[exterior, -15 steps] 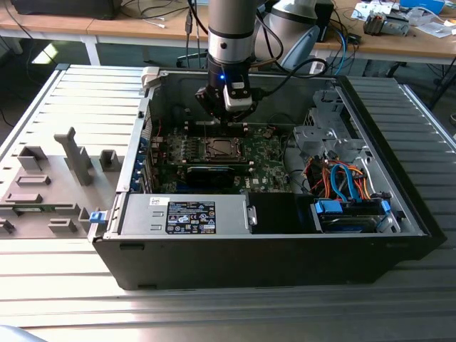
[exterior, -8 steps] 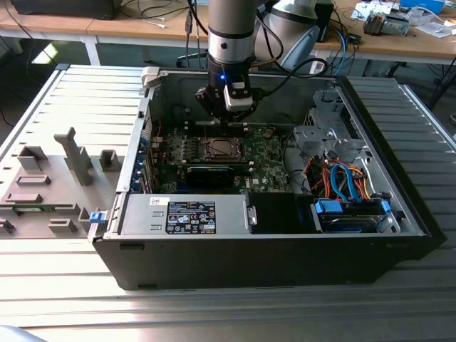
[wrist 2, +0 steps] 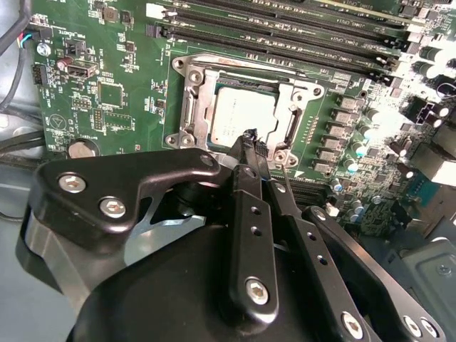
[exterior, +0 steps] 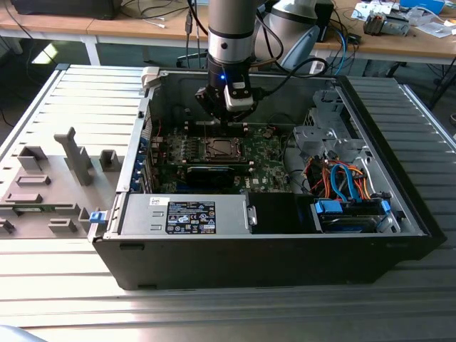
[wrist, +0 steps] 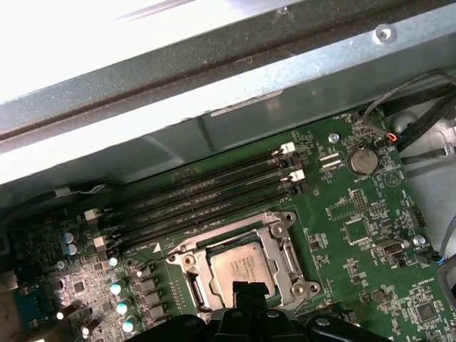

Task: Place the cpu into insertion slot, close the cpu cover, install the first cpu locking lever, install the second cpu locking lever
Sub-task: 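Install the first cpu locking lever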

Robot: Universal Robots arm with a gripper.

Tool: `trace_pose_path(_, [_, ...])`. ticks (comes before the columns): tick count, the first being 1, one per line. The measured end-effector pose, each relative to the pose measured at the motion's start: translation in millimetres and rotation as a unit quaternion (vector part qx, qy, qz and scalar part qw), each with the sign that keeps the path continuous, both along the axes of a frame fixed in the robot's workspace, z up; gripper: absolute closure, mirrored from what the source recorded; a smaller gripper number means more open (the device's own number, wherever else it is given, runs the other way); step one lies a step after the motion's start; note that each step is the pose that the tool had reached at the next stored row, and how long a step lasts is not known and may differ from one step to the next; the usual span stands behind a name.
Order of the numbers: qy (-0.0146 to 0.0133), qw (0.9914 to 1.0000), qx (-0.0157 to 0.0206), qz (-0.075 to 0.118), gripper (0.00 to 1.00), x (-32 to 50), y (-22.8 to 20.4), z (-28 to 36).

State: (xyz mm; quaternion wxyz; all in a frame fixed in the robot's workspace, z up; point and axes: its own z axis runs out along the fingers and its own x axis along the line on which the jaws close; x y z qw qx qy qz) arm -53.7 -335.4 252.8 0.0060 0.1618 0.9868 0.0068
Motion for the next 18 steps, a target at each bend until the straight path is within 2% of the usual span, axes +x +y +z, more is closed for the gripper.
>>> trace_pose_path(18, [0.0000, 0.99984, 0.0000, 0.018, 0.89, 0.0, 0.0, 0.0])
